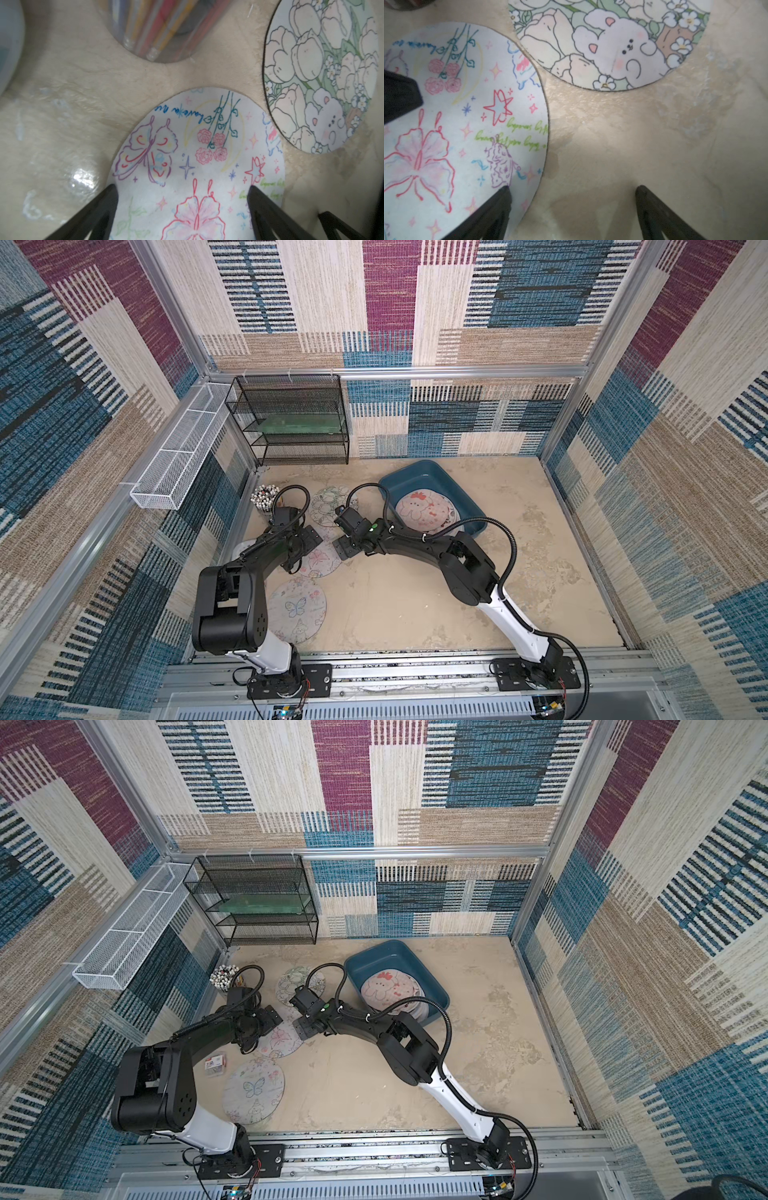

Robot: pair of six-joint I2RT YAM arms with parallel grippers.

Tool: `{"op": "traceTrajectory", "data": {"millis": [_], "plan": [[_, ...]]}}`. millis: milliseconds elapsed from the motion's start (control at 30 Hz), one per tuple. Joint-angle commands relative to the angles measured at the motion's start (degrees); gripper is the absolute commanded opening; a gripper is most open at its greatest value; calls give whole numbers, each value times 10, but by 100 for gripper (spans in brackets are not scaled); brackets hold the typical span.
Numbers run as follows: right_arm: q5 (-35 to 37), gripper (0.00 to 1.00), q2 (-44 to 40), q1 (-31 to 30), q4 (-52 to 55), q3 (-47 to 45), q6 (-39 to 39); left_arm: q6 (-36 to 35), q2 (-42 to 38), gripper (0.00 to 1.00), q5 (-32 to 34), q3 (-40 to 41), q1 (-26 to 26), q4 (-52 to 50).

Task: Put the coasters into the storage box
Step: Pick up the coaster from the center of the board.

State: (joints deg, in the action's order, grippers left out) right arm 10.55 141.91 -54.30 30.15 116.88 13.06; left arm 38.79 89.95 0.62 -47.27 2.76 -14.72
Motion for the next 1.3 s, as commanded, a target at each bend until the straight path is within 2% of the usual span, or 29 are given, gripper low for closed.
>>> {"op": "traceTrajectory", "data": {"millis": [0, 333, 467, 900, 1067, 1267], "plan": [[8, 95, 9, -1, 39, 0, 1, 0, -10, 96, 27, -3, 0, -24], [-3, 95, 9, 0, 38, -2, -1, -8, 16, 96, 32, -9, 0, -35], [-10, 95, 9, 0, 35, -2, -1, -6, 28, 96, 3, -3, 0, -8], [-28, 95, 12, 1, 35, -2, 1, 18, 31, 86, -85, 26, -2, 79], [-36, 95, 13, 3, 34, -3, 3, 20, 24, 80, -101, 33, -7, 91], [-42, 95, 11, 5, 32, -5, 4, 18, 11, 65, -102, 36, -9, 90]]}}
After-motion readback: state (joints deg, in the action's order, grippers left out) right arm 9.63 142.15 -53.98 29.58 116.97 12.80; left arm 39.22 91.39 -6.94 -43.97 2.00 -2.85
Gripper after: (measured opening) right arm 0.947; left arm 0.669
